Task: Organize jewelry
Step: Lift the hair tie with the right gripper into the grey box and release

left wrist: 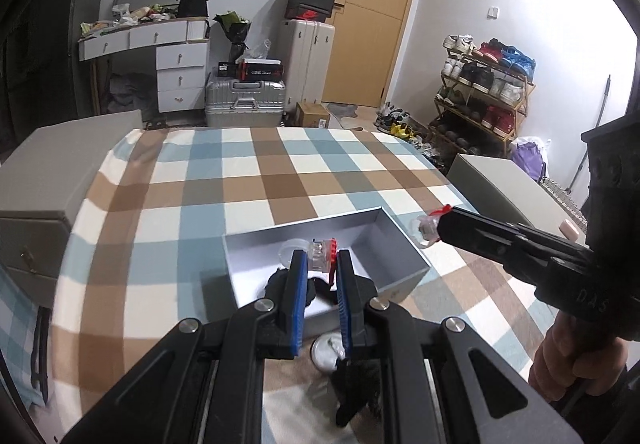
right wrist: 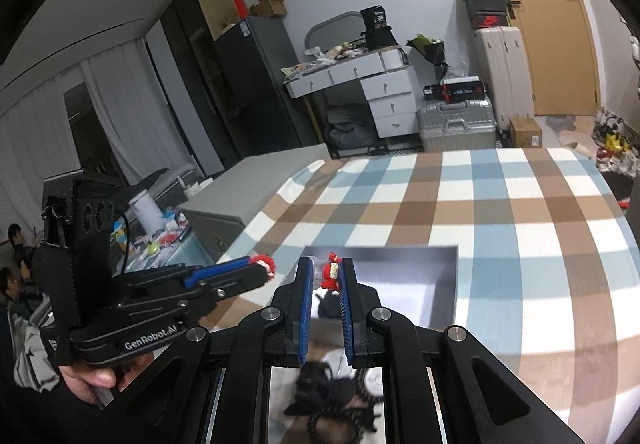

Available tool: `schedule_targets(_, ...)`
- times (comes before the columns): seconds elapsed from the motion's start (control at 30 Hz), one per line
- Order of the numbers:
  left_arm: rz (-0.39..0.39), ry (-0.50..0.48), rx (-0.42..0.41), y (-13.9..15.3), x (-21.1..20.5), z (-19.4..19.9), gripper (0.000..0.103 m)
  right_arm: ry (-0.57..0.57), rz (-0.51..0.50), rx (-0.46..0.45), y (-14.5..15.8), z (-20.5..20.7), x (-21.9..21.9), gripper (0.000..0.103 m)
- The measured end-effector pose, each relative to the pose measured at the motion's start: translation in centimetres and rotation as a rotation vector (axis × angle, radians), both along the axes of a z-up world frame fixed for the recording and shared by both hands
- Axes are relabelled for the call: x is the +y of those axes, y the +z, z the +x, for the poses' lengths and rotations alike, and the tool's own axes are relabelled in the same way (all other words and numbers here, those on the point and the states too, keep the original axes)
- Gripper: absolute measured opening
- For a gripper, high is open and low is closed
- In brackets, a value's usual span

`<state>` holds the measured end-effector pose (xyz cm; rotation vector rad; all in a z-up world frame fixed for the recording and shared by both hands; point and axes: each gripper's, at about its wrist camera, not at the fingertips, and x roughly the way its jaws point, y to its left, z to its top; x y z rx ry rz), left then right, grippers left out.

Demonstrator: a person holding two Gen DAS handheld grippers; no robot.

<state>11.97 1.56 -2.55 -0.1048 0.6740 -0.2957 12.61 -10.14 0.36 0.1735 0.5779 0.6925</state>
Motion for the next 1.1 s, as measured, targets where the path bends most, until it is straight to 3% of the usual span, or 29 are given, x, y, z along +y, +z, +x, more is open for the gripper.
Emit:
schedule_targets(0.27, -0.002, -0.012, 0.053, -0.9, -1.1, 2.8, 0.009, 0.010, -0.014, 0.017, -1.3, 3.4, 0.4, 0.012)
schedule_targets(0.5, -0.001, -0.050, 0.110, -2.4, -1.6, 4.7, 0.009, 0.006, -0.033, 0.089, -3.9, 6.3, 0.3, 0.012)
schedule_targets(1.1, 0.002, -0.108, 0.167, -3.7, -2.4, 6.5, 0.010, 0.002, -0.037, 0.165, -6.9, 8.8, 0.4, 0.013)
